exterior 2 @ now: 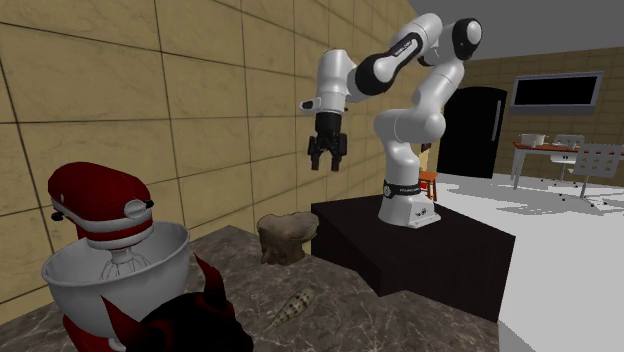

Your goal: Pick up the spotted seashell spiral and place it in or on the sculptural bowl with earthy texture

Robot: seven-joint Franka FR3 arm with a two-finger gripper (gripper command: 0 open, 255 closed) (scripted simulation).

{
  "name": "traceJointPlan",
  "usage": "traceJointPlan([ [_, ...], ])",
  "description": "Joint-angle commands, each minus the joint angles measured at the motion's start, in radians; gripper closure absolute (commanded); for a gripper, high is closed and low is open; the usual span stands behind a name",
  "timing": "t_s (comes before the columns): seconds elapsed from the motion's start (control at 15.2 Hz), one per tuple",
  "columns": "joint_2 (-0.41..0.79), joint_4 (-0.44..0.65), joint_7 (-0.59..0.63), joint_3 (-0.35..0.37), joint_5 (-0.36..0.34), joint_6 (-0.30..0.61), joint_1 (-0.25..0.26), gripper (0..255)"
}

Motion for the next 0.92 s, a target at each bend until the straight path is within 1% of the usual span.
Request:
traceJointPlan([
  [0.0,0.13,0.026,0.017,0.015,0.03,0.095,0.051,0],
  [0.2,0.316,0.082,0.028,0.025,0.076,0.206,0.121,0],
  [0.4,0.493,0.153,0.026,0.028,0.129,0.291,0.186,0],
  [0.66,0.712,0.266,0.004,0.033,0.214,0.363,0.26,0],
  [0.86,0.862,0.361,-0.016,0.05,0.275,0.391,0.292,0],
])
